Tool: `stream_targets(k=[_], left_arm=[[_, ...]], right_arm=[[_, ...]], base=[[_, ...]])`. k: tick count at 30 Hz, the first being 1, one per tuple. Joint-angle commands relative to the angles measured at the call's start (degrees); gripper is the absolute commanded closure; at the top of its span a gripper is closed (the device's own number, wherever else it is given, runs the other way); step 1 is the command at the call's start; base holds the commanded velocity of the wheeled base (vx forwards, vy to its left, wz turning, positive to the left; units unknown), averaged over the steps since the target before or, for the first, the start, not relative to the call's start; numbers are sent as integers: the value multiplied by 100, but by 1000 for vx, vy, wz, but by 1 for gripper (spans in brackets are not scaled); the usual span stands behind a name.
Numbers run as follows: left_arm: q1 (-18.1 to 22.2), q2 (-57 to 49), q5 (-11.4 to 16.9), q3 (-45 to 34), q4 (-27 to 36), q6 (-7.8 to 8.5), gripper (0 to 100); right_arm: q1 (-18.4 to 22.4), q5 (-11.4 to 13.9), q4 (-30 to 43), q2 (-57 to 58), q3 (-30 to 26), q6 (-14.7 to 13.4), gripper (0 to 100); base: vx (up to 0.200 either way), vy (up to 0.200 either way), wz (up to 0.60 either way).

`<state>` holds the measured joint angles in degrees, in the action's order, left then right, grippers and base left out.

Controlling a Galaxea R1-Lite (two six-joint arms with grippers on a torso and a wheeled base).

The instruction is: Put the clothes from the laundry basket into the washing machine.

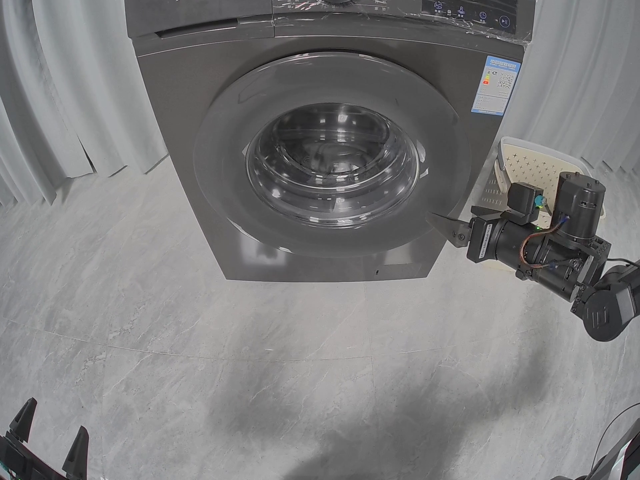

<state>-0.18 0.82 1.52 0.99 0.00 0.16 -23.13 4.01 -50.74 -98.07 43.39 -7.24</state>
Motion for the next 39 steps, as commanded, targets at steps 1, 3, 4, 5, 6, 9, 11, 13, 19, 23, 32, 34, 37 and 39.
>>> stream_targets(k=[1,3,4,5,6,9,11,13,19,23,32,34,37,39], left_arm=[[1,-82,-3,-99,0,-7,0],[1,-82,-3,-99,0,2,0],[1,-82,-3,-99,0,2,0],[1,-82,-3,-99,0,-7,0],[1,-82,-3,-99,0,2,0],[1,-82,-3,-99,0,-7,0],[1,-82,-3,-99,0,-7,0],[1,-82,-3,-99,0,-7,0],[-8,-82,-3,-99,0,-7,0],[-8,-73,-3,-99,0,-7,0],[-8,-73,-3,-99,0,-42,0],[-8,-73,-3,-99,0,-33,0],[-8,-73,-3,-99,0,-33,0],[-8,-73,-3,-99,0,-33,0]], right_arm=[[-157,30,-173,34,-6,-5,0],[-271,21,-252,43,21,-14,0],[-271,21,-252,51,21,-14,0],[-280,21,-244,43,47,-14,0],[-289,21,-244,43,65,-14,0],[-351,21,-252,43,144,-14,0],[-403,12,-252,43,205,-14,0],[-438,-6,-252,34,302,-14,0],[-386,-164,-270,-124,873,-14,0],[-351,-515,-490,-186,944,-5,0],[-1317,320,-411,1985,-2247,91,0],[-1581,531,-323,2706,-2959,109,0],[-1669,548,-138,3637,-3732,162,0],[-1607,548,-33,4130,-4022,206,0]], base=[[200,0,0],[200,0,0],[200,0,0],[200,0,0],[200,0,0],[200,0,0],[200,0,0],[200,0,0],[200,0,0],[0,0,0],[0,0,0],[0,0,0],[0,0,0],[0,0,0]])
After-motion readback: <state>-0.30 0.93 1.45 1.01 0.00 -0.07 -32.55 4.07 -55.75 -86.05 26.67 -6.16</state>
